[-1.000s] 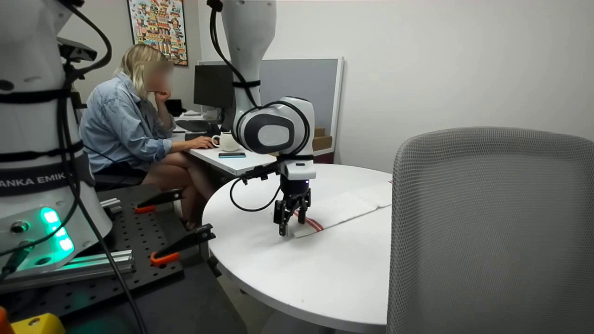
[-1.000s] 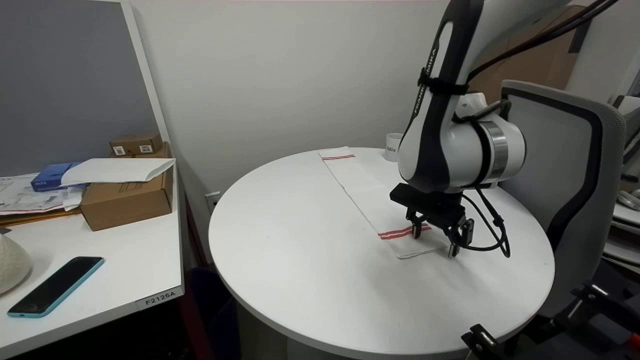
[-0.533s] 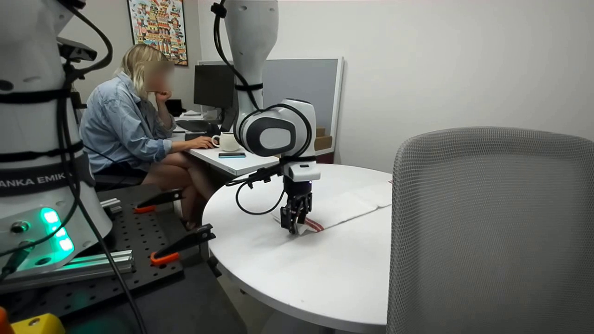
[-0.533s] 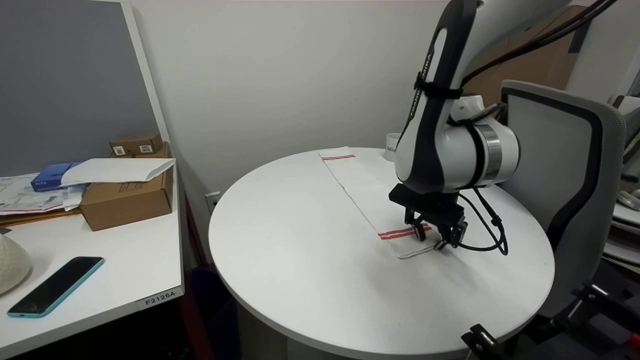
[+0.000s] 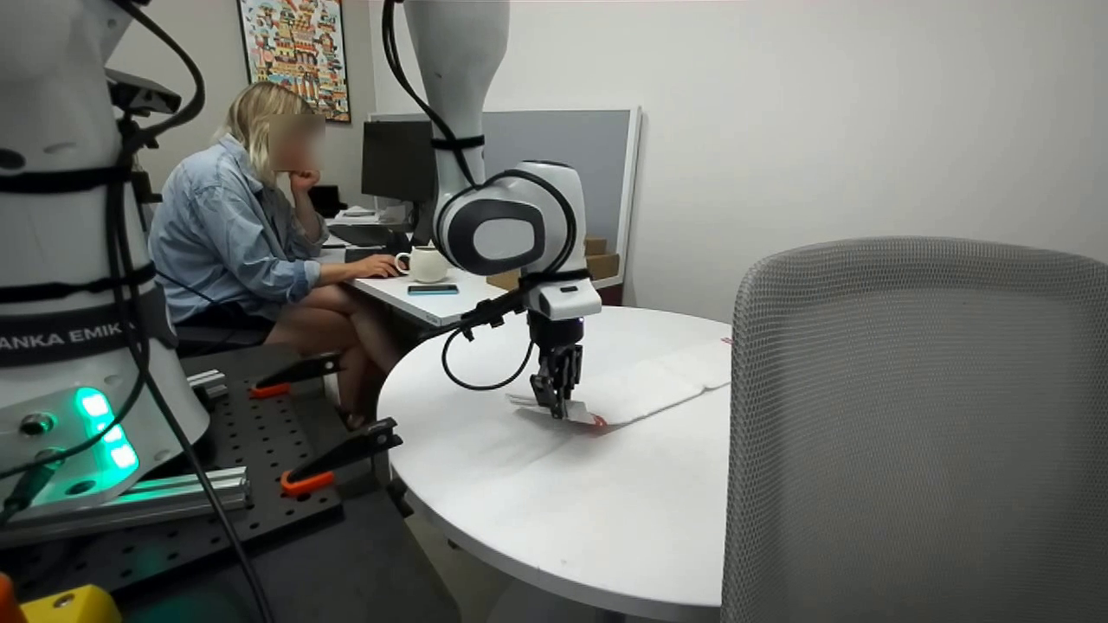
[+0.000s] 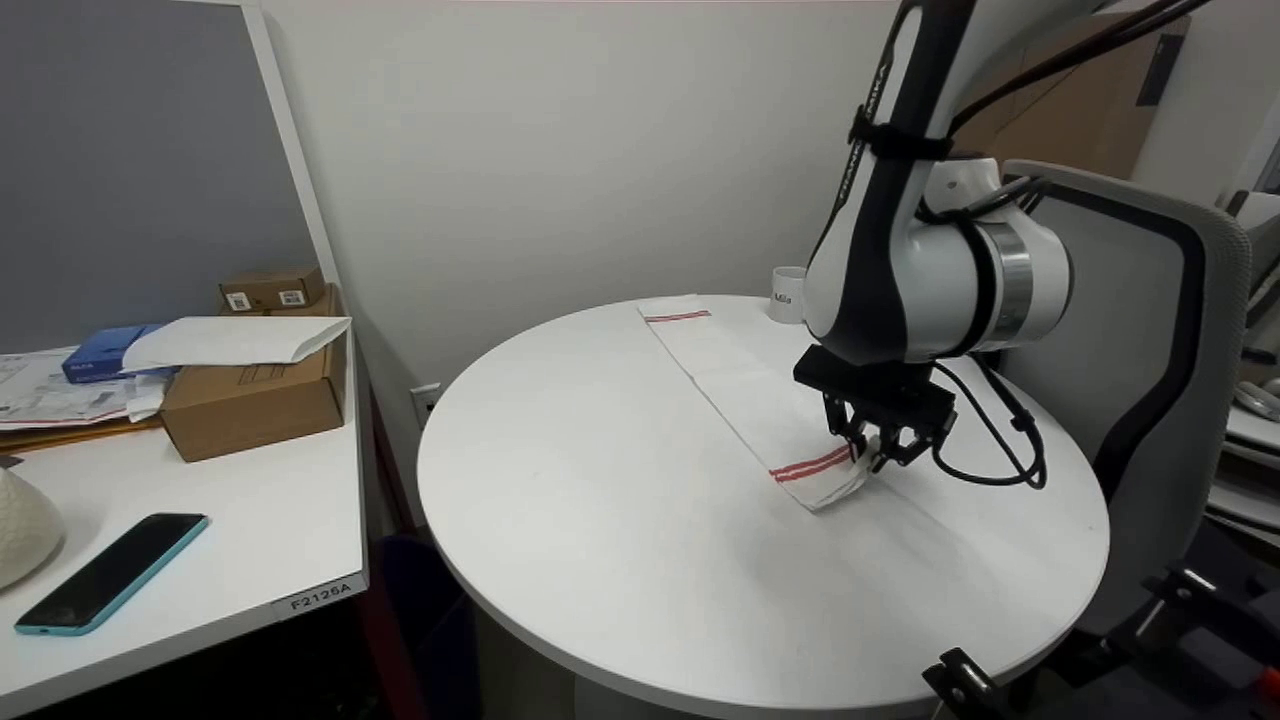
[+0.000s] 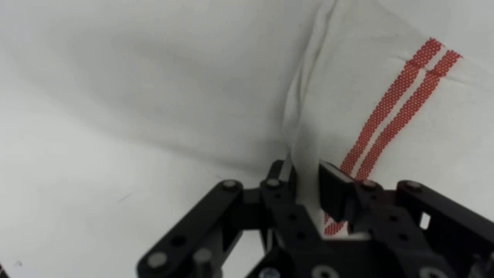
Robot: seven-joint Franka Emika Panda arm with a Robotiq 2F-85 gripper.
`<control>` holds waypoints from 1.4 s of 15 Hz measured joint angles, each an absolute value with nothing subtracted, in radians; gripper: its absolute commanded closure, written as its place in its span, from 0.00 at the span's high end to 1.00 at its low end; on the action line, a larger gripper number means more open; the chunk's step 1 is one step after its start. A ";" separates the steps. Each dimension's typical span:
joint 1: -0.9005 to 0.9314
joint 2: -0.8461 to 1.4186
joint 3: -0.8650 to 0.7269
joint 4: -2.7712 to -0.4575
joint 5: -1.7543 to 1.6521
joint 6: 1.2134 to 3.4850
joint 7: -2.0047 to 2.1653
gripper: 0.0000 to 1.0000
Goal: Fold the towel three times over
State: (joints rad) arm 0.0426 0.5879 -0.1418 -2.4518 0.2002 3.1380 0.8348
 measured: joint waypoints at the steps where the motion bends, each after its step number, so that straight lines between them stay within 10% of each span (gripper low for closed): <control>1: 0.043 0.553 -0.150 -2.480 0.201 3.139 0.819 0.03; 21: -0.179 -0.230 -0.294 -2.737 0.066 2.753 0.458 0.03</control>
